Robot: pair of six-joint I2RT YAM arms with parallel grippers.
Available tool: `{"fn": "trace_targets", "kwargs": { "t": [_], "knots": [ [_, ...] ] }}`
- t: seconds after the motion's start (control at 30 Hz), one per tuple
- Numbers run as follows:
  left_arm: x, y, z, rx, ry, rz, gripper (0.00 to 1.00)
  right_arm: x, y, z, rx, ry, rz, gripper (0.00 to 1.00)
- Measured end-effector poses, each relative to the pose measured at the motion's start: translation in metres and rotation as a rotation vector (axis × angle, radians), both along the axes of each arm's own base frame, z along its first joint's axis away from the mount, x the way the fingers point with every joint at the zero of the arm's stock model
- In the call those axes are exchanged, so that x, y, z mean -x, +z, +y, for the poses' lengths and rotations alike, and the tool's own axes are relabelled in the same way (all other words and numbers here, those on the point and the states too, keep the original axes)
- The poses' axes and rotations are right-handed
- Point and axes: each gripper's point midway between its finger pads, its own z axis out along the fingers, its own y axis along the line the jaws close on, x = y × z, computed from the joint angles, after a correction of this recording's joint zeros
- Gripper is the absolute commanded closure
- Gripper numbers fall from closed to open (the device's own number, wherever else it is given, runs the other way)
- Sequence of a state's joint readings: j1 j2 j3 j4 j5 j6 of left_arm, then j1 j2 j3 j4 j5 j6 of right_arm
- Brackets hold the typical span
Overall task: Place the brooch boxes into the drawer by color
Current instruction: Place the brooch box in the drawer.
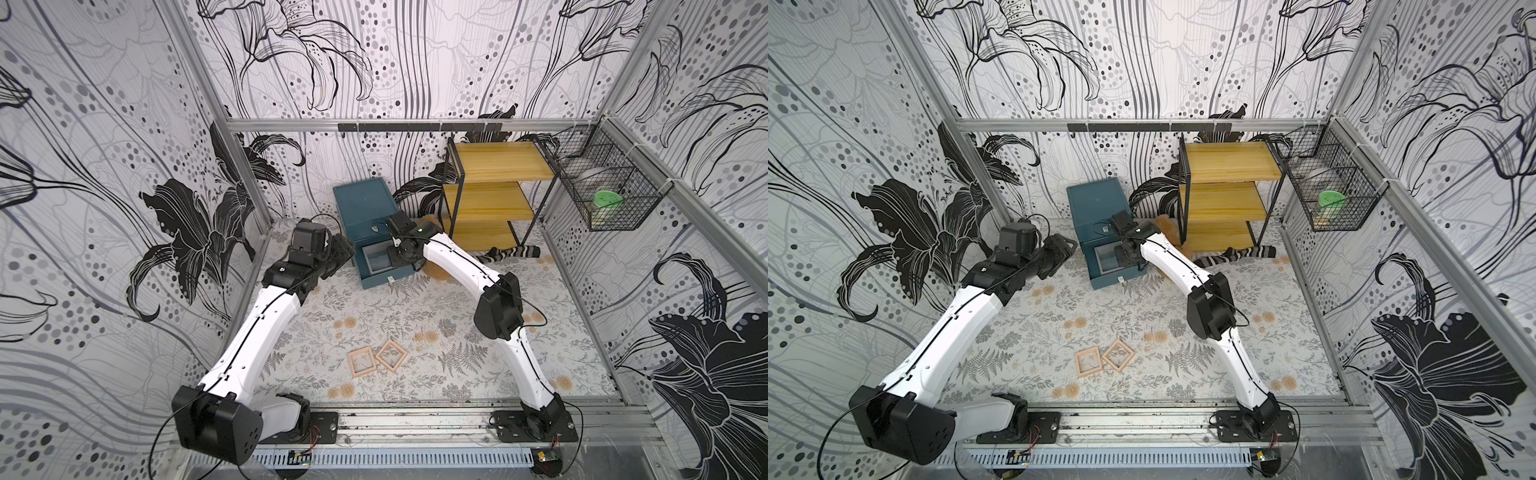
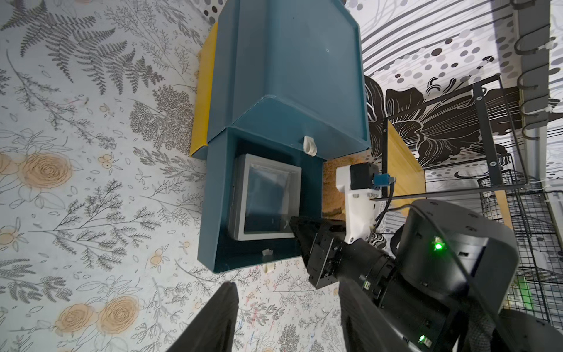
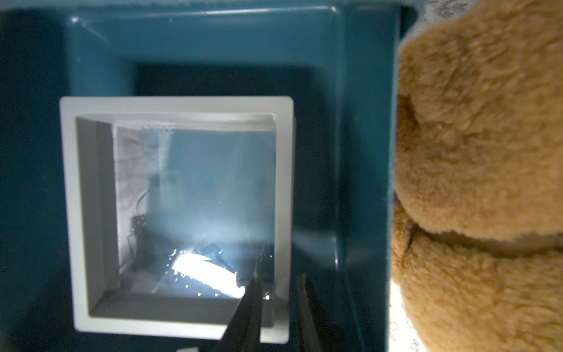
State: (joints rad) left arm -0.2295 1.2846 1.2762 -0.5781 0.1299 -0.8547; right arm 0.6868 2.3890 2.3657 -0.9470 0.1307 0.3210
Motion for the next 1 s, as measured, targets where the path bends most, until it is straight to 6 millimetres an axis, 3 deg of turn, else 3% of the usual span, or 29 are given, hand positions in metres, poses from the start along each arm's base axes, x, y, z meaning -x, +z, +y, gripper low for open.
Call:
{"fn": "trace_targets", "kwargs": {
  "t": [0.17, 0.3, 0.47, 0.6, 0.7, 0.93, 1.0],
  "knots": [
    [-0.023, 0.013, 0.005, -0.007, 0.03, -0.022, 0.41, -0.001, 0.006, 0.002, -0.025, -0.015, -0.013, 0.75],
    [-0.044, 0.012, 0.015, -0.019, 0.07, -0.013, 0.37, 0.008, 0.031, -0.003, -0.088, -0.043, -0.031, 0.75],
    [-0.075, 0.003, 0.037, -0.032, 0.129, 0.012, 0.3, 0.043, 0.079, -0.017, -0.265, -0.107, -0.048, 0.75],
    [-0.097, -0.006, 0.05, -0.04, 0.149, 0.025, 0.32, 0.076, 0.098, -0.03, -0.419, -0.165, -0.026, 0.75],
    [-0.114, -0.013, 0.05, -0.031, 0.126, 0.026, 0.36, 0.098, 0.089, -0.036, -0.516, -0.214, 0.028, 0.76],
    [-0.141, -0.038, 0.04, -0.014, 0.058, 0.036, 0.37, 0.132, 0.027, -0.04, -0.616, -0.323, 0.216, 0.75],
    [-0.148, -0.042, 0.038, -0.017, 0.046, 0.037, 0.39, 0.136, 0.017, -0.039, -0.634, -0.342, 0.25, 0.75]
  ]
}}
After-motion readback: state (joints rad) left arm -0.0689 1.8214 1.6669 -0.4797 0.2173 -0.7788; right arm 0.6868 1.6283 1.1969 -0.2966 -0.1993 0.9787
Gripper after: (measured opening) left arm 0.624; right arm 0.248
